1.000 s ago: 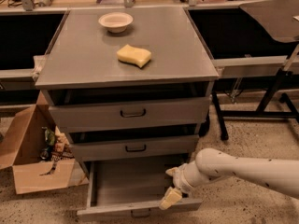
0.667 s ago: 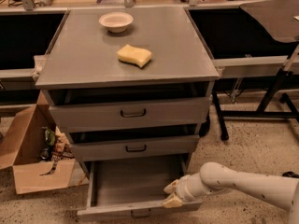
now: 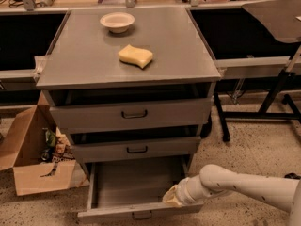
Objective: Close bottom drawer
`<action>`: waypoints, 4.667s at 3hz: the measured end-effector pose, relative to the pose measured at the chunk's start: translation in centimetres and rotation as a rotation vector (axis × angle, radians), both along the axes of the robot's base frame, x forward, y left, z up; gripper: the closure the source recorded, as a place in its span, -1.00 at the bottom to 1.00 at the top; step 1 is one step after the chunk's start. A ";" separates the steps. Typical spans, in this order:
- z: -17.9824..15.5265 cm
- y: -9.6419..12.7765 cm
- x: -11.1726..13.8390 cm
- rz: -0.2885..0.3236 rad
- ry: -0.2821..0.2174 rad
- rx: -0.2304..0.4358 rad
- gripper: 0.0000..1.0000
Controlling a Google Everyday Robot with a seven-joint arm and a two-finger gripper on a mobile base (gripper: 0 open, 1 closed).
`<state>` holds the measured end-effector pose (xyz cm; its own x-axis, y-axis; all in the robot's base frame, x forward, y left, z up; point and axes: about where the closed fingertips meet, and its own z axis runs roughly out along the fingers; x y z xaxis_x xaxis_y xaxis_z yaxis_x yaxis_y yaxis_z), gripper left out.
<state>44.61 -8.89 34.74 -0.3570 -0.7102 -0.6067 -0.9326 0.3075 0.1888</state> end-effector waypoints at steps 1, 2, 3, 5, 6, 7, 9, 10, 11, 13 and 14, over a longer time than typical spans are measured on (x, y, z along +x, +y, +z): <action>0.0 0.0 0.0 0.000 0.000 0.000 1.00; -2.4 -0.4 -3.0 0.069 -0.017 -0.059 1.00; -5.8 -1.6 -6.2 0.141 -0.006 -0.101 1.00; -13.7 -6.1 -6.8 0.174 0.026 -0.092 1.00; -15.7 -8.1 -3.9 0.146 -0.006 -0.067 1.00; -17.3 -8.9 -0.7 0.132 -0.024 -0.055 1.00; -17.3 -9.5 0.5 0.117 -0.042 -0.062 0.15; -17.3 -9.5 0.5 0.117 -0.042 -0.062 -0.32; -17.3 -9.5 0.5 0.117 -0.042 -0.062 -0.78; -17.3 -9.5 0.5 0.117 -0.042 -0.062 -1.00; -17.5 -9.4 0.4 0.107 -0.033 -0.060 -0.65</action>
Offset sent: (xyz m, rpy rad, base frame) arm -0.0497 -0.0062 -0.0379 -0.1139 -0.0461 0.1167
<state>45.00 -18.32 17.27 -0.2574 -0.7785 -0.5724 -0.9662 0.2153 0.1417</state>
